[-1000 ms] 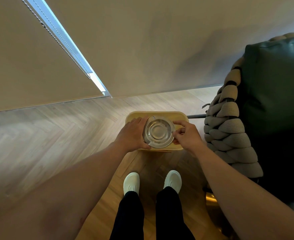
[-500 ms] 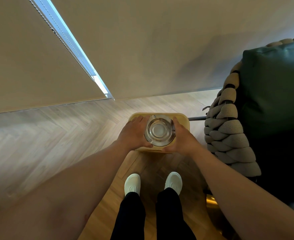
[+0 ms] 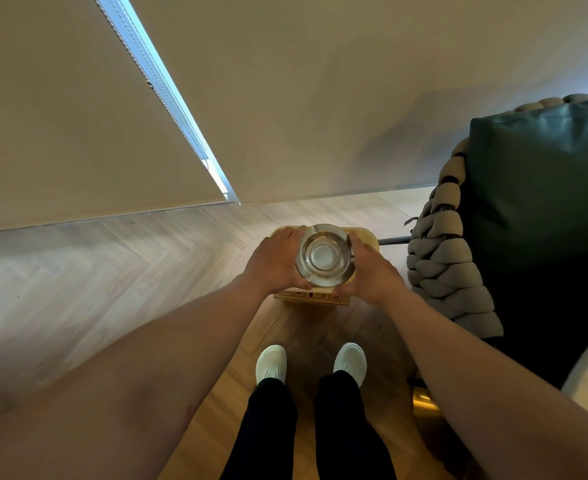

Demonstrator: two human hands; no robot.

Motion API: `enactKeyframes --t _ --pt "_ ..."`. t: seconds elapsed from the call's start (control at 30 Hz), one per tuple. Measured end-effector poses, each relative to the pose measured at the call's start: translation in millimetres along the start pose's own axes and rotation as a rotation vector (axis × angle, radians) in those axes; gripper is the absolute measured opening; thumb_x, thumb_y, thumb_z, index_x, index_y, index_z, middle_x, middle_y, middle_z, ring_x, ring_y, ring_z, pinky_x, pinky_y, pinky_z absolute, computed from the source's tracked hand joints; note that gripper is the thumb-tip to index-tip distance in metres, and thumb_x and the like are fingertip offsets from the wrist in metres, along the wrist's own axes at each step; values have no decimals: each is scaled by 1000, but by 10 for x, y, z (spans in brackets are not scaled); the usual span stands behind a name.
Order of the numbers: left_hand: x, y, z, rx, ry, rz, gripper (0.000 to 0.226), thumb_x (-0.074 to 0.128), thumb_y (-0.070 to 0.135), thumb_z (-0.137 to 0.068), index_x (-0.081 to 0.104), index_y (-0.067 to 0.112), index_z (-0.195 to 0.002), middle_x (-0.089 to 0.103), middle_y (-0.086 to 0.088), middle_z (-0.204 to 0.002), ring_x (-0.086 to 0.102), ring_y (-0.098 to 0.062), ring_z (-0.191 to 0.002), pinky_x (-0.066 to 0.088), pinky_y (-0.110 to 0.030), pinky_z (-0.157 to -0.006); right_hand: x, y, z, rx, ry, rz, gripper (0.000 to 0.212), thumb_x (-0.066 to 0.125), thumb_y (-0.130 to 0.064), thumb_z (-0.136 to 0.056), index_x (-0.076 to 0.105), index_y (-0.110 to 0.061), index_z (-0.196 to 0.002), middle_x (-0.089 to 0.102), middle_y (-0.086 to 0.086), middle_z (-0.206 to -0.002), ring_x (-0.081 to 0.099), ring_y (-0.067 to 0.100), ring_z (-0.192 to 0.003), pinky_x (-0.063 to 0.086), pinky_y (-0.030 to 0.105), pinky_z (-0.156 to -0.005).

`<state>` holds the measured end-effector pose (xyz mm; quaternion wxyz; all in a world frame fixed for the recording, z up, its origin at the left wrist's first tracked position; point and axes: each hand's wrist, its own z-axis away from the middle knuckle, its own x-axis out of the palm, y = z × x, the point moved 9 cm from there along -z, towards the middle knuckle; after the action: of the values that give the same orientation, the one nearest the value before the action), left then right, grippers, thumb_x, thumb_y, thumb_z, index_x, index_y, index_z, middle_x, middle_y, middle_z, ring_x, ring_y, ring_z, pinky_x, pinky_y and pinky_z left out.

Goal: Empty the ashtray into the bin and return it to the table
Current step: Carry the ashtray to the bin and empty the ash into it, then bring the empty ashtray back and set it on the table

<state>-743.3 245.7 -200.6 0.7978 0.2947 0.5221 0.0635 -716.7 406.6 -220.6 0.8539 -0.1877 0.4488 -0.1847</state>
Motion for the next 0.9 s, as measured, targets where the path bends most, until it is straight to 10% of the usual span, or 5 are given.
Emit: enactKeyframes --t 0.9 --pt "-1457 1056 1182 95 66 -101 108 85 60 -54 34 23 -142 54 0 -127 53 -19 -111 49 -40 -94 -1137 -1263 1686 -136 166 -54 98 89 -39 -59 31 -24 -137 58 0 -126 59 19 -110 53 42 -93"
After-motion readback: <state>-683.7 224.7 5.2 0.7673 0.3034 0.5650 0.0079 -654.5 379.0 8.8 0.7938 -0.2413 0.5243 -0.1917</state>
